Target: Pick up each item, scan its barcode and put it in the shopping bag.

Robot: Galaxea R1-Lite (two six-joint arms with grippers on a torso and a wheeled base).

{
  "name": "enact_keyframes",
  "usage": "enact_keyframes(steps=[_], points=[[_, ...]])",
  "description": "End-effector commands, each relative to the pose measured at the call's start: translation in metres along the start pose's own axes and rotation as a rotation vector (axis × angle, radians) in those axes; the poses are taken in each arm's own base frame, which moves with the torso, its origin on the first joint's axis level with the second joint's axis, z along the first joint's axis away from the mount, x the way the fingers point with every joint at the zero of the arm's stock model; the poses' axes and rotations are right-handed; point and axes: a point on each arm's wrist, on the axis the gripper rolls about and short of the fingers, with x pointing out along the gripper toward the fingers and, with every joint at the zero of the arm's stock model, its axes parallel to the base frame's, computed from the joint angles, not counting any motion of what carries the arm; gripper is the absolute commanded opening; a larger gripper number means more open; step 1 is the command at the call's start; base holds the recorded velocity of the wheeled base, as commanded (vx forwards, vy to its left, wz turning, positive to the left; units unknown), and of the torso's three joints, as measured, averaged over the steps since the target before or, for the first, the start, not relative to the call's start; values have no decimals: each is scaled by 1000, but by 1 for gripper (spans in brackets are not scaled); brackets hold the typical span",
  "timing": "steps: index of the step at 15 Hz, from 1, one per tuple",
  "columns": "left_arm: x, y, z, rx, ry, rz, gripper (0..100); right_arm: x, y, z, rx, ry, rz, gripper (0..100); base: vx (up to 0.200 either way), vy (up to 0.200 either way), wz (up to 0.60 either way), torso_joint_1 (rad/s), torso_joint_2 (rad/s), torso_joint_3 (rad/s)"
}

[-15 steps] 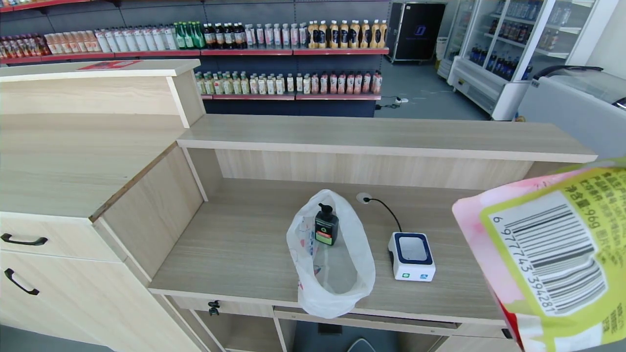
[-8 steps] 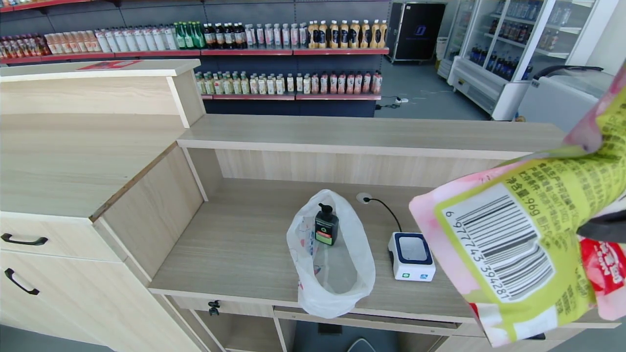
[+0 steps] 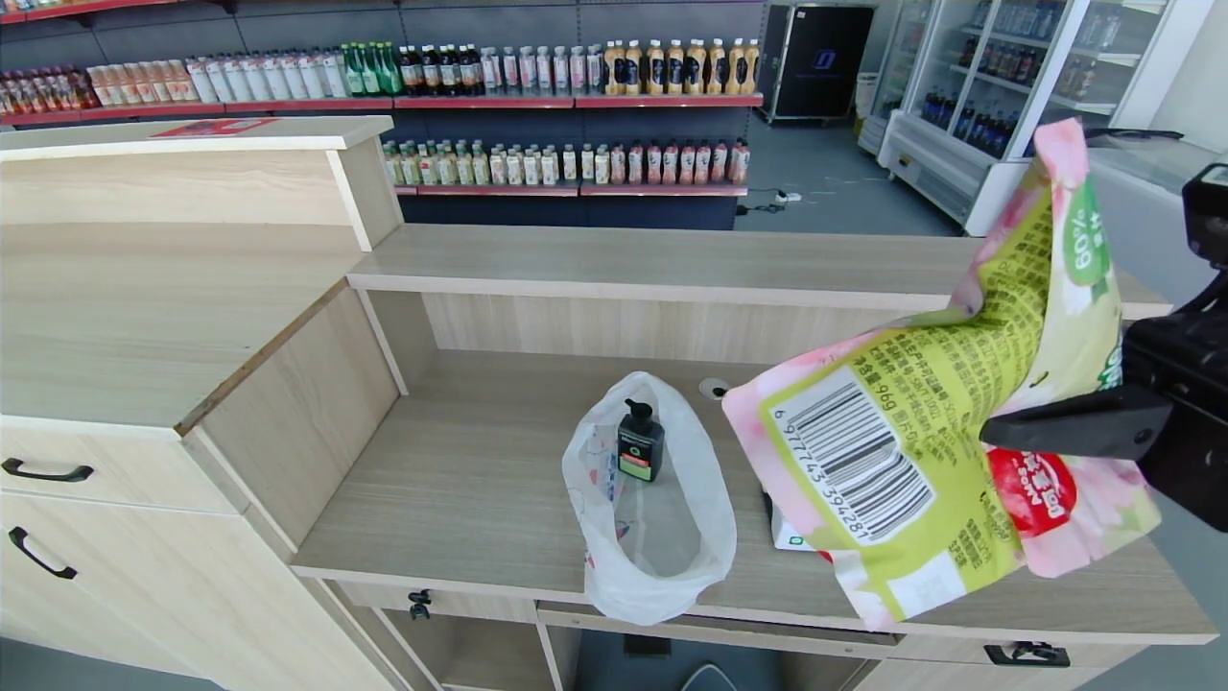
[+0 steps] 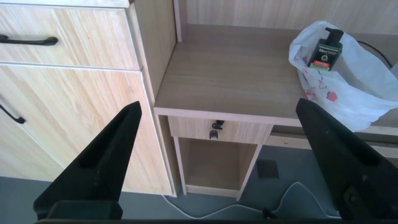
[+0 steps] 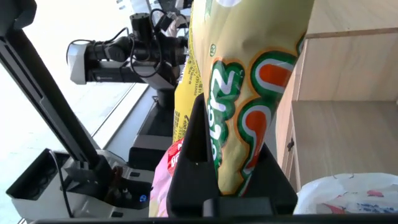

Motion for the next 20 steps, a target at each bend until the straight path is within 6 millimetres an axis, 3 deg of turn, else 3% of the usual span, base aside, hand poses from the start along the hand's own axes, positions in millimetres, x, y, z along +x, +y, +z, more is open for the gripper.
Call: enact_keyframes(steps=[1,20], points=[[0,0,0,2,-1,0,100,3,-8,-10,29,-2,47,0,0,0,0,0,0,0],[0,0,0,0,-1,0,100,14,-13,-24,42,-2,90,0,0,0,0,0,0,0]])
